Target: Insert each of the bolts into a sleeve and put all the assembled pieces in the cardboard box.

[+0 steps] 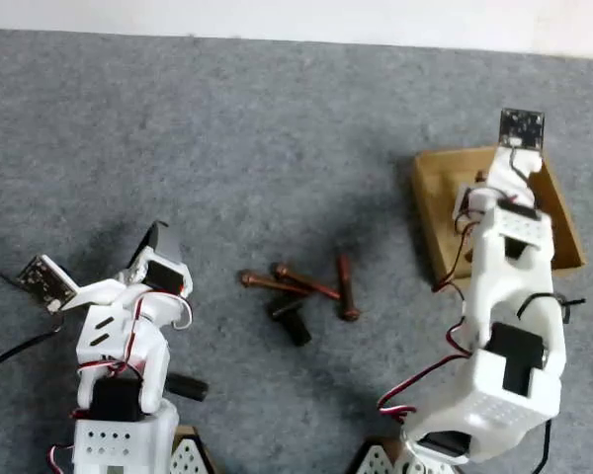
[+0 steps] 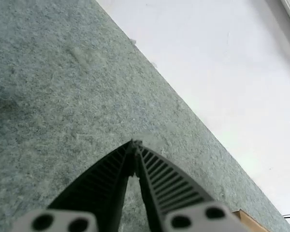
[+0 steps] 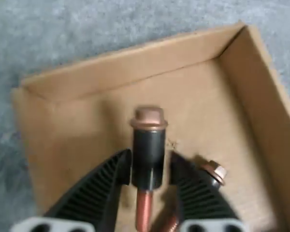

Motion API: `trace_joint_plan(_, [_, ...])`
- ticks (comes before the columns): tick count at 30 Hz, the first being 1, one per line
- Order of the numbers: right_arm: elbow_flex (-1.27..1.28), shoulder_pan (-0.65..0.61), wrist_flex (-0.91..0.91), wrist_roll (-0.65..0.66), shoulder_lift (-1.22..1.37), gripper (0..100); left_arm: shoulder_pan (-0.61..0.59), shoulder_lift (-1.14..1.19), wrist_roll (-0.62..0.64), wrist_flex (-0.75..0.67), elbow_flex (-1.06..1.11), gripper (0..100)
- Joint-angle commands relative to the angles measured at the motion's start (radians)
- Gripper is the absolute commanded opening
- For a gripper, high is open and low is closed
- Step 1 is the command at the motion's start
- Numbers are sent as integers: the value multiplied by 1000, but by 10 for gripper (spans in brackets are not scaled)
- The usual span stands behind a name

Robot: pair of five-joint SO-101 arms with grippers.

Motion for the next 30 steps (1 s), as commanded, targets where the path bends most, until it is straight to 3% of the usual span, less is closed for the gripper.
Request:
trace_joint_plan(1, [-76,-38,76,-11,-24,247,-10,-4,-9,-25,21,6])
trace_joint_plan(6, [-61,-108,153,-11,-179,228,-10,-4,-9,-25,21,6])
trace_joint_plan(9, [51,-213,188,-5,-329,218,-15,-4,-9,-25,21,6])
trace_joint_plan(13, [269,-438,189,-2,-553,218,-145,-4,11,-38,8,6])
trace_joint_plan(16, [420,-659,189,-2,-677,218,-242,-4,97,-43,2,8])
trace_joint_plan(22, [561,-1023,194,2,-717,218,-285,-4,98,-48,-7,8])
trace_joint_plan(25, [562,-1158,196,57,-716,218,-397,-4,98,-48,-30,8])
trace_joint_plan(30, [559,-1330,189,81,-714,218,-710,-4,103,-46,-58,7])
